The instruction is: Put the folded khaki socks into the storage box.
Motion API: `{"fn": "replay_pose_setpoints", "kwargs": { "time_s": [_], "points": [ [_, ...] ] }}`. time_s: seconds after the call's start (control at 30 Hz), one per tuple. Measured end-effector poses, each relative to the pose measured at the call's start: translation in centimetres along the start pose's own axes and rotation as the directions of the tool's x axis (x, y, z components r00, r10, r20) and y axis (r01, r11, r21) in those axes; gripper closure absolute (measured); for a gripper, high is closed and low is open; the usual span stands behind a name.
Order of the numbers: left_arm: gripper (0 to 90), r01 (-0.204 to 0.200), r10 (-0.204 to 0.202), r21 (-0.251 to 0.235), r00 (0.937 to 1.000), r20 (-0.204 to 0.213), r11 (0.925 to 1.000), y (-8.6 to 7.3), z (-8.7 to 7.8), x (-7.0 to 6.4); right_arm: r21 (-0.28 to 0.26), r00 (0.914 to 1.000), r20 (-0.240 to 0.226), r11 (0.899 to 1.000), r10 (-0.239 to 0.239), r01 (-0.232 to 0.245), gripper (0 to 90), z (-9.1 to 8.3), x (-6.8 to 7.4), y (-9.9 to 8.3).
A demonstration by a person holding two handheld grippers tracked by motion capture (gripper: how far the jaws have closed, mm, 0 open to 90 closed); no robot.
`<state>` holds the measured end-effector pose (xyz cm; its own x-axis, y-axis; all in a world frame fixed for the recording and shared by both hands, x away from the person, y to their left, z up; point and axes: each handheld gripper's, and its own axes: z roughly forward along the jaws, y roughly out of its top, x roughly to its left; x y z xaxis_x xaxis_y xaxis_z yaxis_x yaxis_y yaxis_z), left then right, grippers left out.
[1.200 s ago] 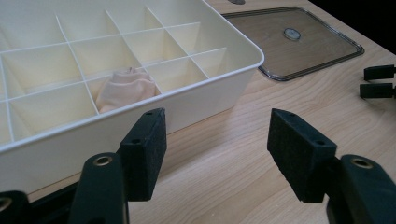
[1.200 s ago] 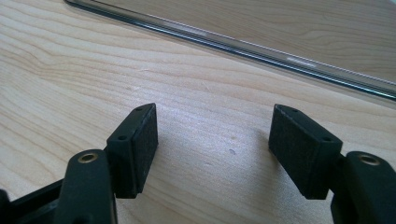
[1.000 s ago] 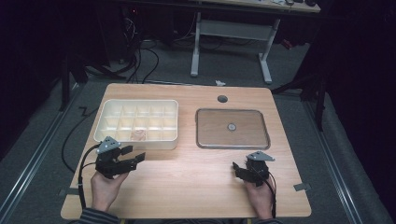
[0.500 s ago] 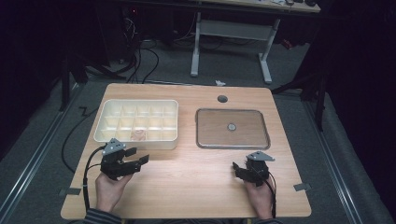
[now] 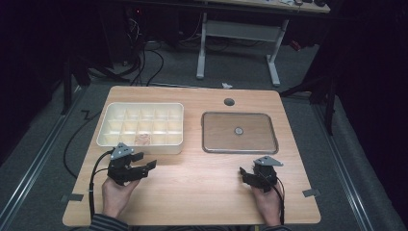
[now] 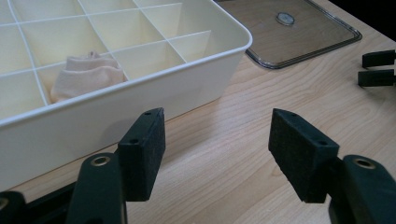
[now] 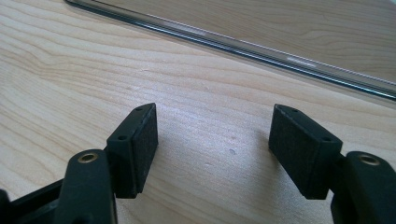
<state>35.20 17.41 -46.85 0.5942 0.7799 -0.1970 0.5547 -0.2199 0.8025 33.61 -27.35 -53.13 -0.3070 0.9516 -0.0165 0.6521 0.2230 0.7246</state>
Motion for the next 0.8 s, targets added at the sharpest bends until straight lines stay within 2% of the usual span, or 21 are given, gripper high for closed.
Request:
{"fn": "replay_pose_setpoints", "kwargs": {
  "time_s": [0.8],
  "points": [
    [37.4, -0.041, 0.042, 0.035, 0.9989, -0.020, 0.9985, -0.2, 2.4, -0.6, 0.000, 1.0000, 0.000, 1.000, 0.001, -0.001, 33.0, 0.0, 0.0, 0.0]
  ]
}}
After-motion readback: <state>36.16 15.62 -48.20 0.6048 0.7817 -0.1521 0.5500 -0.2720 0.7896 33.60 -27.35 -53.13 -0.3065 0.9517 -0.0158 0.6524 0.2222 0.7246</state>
